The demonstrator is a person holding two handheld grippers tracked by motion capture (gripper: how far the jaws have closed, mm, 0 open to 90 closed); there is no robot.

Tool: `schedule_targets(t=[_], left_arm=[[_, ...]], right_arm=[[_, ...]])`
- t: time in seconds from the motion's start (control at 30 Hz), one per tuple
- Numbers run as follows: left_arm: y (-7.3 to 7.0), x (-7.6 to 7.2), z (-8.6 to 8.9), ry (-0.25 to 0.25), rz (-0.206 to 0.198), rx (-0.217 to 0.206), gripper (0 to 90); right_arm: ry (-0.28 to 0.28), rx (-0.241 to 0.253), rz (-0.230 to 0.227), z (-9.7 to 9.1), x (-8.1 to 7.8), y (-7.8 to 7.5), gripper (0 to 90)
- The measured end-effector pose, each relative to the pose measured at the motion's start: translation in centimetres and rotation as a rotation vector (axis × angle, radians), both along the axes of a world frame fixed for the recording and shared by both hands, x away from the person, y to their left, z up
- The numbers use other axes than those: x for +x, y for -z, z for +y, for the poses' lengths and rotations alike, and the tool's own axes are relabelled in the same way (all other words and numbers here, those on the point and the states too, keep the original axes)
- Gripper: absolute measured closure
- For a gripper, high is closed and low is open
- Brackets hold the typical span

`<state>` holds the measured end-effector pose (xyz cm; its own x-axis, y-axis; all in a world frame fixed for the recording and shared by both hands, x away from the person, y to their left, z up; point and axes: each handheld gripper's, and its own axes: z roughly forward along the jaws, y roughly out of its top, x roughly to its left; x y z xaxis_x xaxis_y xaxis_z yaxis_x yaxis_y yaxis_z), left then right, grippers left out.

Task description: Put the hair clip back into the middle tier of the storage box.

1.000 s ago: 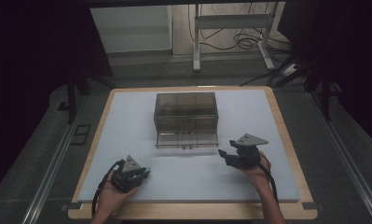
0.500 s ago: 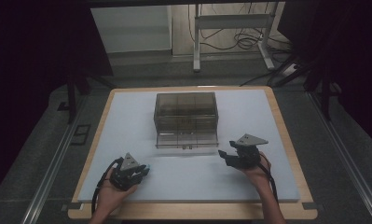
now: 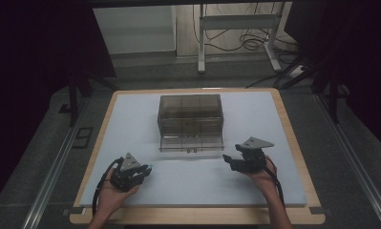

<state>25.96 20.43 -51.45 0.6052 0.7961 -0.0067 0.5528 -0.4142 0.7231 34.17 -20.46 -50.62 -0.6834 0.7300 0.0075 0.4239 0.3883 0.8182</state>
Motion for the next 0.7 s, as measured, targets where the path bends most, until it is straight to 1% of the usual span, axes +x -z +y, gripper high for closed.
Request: schedule_targets(t=[0.2, 0.43, 0.7], left_arm=[[-0.7, 0.3, 0.0, 0.002, -0.014, -0.010, 77.4], [-1.5, 0.7, 0.0, 0.005, -0.029, -0.015, 77.4], [-1.8, 1.0, 0.0, 0.003, -0.032, -0.018, 77.4]], right_arm=[[0.005, -0.001, 0.003, 0.0, 0.0, 0.0, 29.0], [-0.004, -0.008, 0.012, 0.2, 0.0, 0.1, 28.3], [-0.005, -0.008, 0.015, 0.2, 0.0, 0.2, 28.4]])
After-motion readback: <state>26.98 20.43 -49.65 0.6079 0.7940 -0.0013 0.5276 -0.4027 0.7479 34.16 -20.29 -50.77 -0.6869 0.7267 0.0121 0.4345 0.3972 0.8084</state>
